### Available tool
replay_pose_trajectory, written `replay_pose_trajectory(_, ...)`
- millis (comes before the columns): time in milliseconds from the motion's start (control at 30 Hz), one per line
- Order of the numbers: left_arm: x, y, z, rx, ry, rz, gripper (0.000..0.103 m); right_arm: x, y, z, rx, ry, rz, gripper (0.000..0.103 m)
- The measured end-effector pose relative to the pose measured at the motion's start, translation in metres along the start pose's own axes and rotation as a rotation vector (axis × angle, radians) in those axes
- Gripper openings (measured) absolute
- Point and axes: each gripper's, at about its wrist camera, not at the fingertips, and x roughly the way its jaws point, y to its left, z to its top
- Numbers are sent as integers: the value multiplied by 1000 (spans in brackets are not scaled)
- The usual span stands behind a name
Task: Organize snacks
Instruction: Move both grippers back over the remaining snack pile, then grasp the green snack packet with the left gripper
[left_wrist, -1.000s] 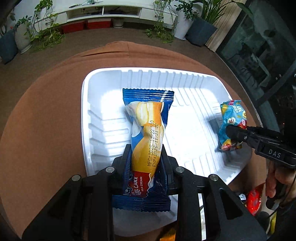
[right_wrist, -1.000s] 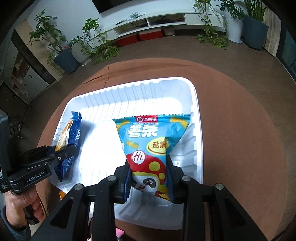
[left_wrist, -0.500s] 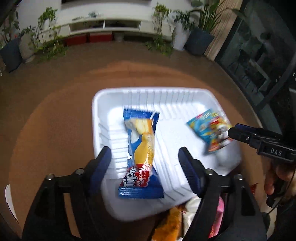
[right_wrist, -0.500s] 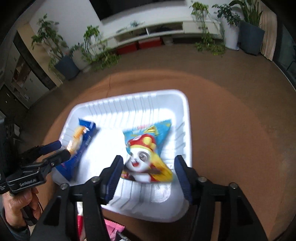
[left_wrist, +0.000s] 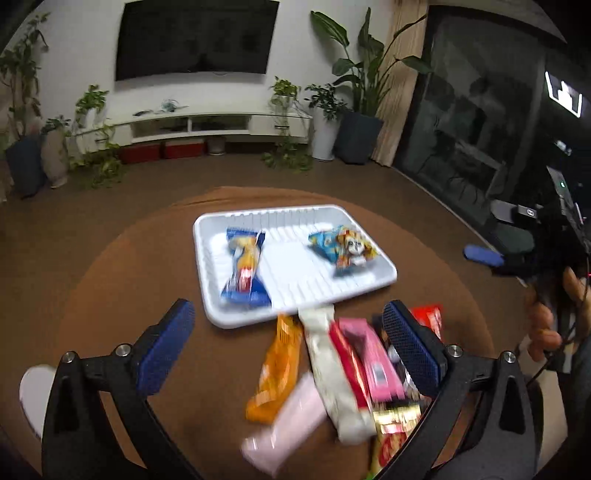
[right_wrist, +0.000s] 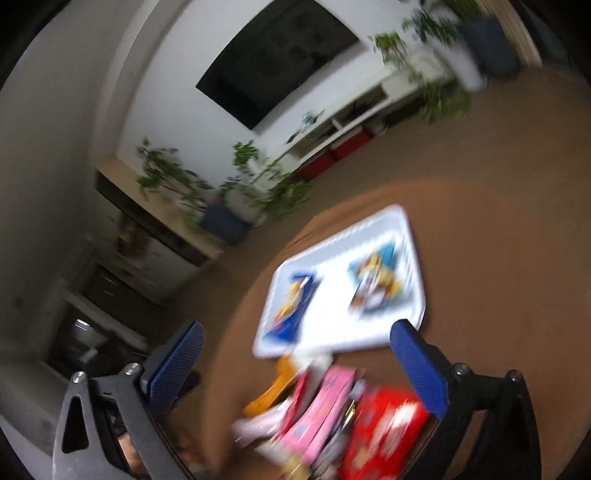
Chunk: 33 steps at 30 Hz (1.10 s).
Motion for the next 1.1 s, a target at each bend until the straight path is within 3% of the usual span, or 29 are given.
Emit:
replay_pose_trajectory(100, -21, -16, -30, 33, 41, 65, 103, -18, -10, -50, 56, 23, 15, 103)
replay_pose_trajectory(200, -41, -27, -64, 27, 35, 10, 103, -34, -23, -87, 126, 2, -3, 103)
replay_pose_trajectory(267, -43, -37, -83, 61, 76, 8, 103, -43, -30, -106, 151, -24, -53, 103)
replay_pose_trajectory(433, -43, -58, -133, 121, 182, -43, 103, -56, -31, -139, 144, -30, -145, 100)
replay_pose_trajectory(567, -32, -75, -162, 215, 254, -31, 103, -50, -22, -154, 102, 14, -184, 96)
replay_pose_trajectory(733, -24, -91, -174, 294, 294, -64, 103, -42, -8, -177, 24, 69, -204, 85)
replay_pose_trajectory(900, -14, -99, -176, 345, 337, -85, 102, -32, 4, -187, -37, 102, -207, 82)
replay_pose_trajectory(1100, 5, -102, -178, 369, 412, -91, 83, -28, 7, -193, -53, 126, -216, 80)
